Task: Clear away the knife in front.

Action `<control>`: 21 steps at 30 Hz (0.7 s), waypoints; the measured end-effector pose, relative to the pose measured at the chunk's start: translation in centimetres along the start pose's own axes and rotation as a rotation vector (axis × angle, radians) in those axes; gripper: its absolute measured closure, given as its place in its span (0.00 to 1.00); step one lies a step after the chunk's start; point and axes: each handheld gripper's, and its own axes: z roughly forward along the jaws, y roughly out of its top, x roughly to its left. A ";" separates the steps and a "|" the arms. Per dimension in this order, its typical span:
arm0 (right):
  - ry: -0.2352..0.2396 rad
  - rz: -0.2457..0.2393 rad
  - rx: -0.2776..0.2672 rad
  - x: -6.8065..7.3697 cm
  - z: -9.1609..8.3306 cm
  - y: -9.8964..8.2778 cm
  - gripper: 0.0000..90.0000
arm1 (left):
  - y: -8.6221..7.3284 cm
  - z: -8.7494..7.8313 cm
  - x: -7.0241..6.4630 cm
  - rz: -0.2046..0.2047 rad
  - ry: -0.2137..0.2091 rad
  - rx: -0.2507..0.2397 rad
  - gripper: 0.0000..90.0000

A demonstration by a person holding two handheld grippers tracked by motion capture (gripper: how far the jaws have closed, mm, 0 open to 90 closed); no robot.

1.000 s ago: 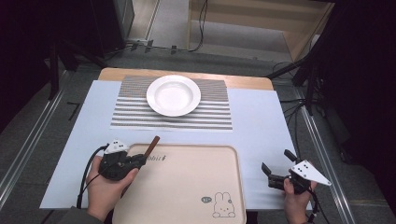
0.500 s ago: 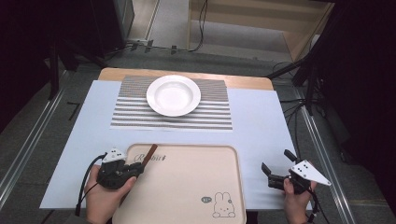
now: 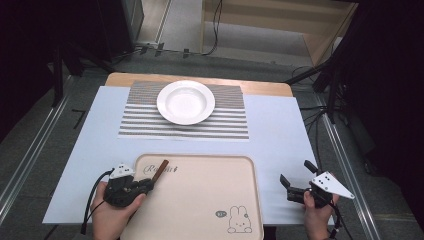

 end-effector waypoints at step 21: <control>-0.002 -0.004 0.003 0.1 0.0 0.0 0.00 | 0.4 -0.3 0.2 0.026 -0.014 -0.083 0.88</control>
